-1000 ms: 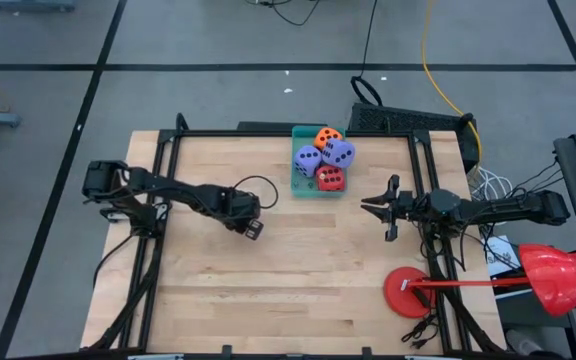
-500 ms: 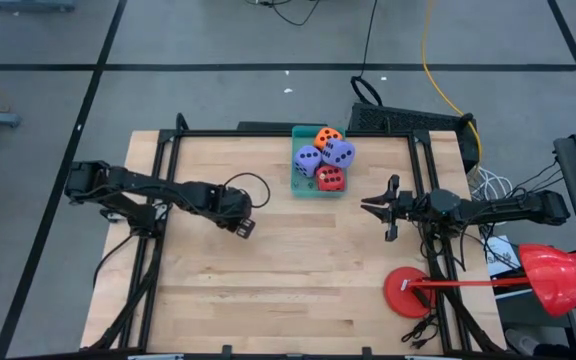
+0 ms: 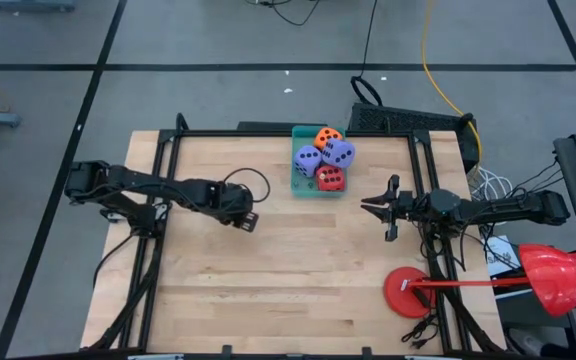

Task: Pick & Place Dice
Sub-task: Put the small red die into the green bin

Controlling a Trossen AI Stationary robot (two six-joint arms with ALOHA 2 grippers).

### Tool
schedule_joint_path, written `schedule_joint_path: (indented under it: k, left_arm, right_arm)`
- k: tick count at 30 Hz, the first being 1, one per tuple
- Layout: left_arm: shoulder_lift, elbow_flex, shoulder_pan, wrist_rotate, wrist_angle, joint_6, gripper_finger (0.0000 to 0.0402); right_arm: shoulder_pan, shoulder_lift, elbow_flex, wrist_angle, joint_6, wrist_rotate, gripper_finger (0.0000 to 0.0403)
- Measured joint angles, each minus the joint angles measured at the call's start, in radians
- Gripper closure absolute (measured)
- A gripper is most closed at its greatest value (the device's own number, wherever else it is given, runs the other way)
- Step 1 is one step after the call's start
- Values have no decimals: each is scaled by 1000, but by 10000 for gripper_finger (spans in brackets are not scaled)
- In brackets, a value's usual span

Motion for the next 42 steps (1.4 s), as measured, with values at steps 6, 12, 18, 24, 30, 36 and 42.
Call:
schedule_joint_path:
  k: [6, 12, 18, 24, 30, 36, 42]
  left_arm:
    - [17, 1, 1, -5, 5, -114, 214]
    - [65, 2, 7, 12, 47, -144, 193]
    - [101, 2, 27, 41, 85, -143, 192]
    - [100, 2, 42, 38, 73, -143, 192]
    - [113, 2, 46, 34, 66, -143, 192]
    - [143, 20, 46, 39, 49, -138, 192]
    - [214, 100, 50, 57, -17, -93, 192]
  right_arm:
    - [0, 0, 0, 0, 0, 0, 344]
    - [0, 0, 0, 0, 0, 0, 344]
    - [0, 0, 0, -1, 0, 0, 344]
    - [0, 0, 0, 0, 0, 0, 344]
    - [0, 0, 0, 0, 0, 0, 344]
    - [0, 0, 0, 0, 0, 0, 344]
    - [0, 0, 0, 1, 0, 0, 344]
